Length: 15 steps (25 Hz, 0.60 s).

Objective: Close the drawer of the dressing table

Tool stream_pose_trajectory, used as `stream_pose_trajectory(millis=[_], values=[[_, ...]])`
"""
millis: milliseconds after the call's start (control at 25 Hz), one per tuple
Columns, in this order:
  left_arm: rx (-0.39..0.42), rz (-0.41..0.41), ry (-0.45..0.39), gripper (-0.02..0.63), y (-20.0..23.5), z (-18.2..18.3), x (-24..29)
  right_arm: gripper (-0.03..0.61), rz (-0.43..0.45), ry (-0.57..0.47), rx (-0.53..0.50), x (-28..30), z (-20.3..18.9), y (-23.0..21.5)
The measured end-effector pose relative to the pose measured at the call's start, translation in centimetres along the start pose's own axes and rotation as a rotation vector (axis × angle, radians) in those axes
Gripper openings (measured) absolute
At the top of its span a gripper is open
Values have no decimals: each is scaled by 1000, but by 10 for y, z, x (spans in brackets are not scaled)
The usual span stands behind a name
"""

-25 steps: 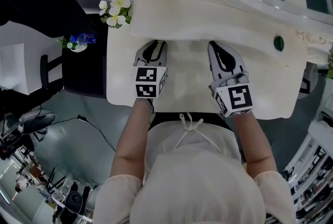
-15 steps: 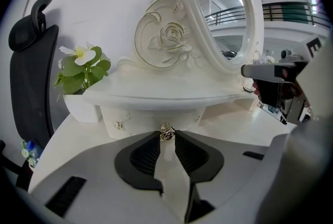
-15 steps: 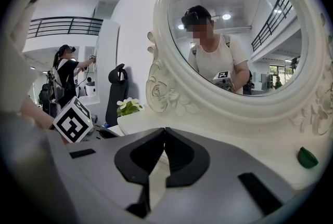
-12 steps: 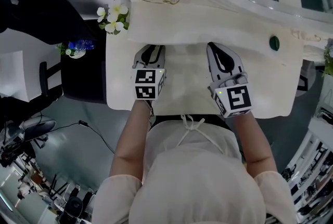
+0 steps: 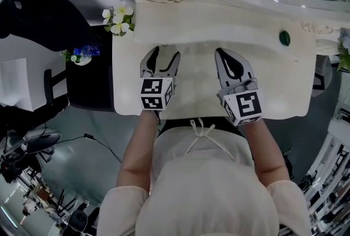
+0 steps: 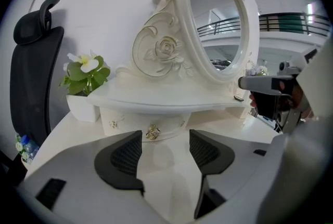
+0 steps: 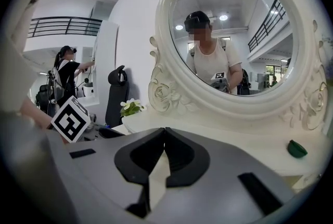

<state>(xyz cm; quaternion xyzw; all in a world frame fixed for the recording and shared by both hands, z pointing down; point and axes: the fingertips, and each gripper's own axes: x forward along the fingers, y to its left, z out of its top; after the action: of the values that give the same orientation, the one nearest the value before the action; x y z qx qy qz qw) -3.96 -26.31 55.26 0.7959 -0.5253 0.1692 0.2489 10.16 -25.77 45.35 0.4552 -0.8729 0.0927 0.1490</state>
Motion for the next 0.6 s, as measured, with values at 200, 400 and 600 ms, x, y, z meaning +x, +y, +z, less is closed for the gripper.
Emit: stream_pose_trajectory(millis=[200, 400, 600], values=[[70, -15, -25, 285, -12, 13, -26, 6, -13, -5, 12, -15, 4, 6], [107, -27, -102, 284, -21, 44, -55, 6, -28, -38, 6, -32, 15, 13], [157, -79, -218, 284, -44, 90, -92, 6, -9, -74, 30, -52, 29, 18]])
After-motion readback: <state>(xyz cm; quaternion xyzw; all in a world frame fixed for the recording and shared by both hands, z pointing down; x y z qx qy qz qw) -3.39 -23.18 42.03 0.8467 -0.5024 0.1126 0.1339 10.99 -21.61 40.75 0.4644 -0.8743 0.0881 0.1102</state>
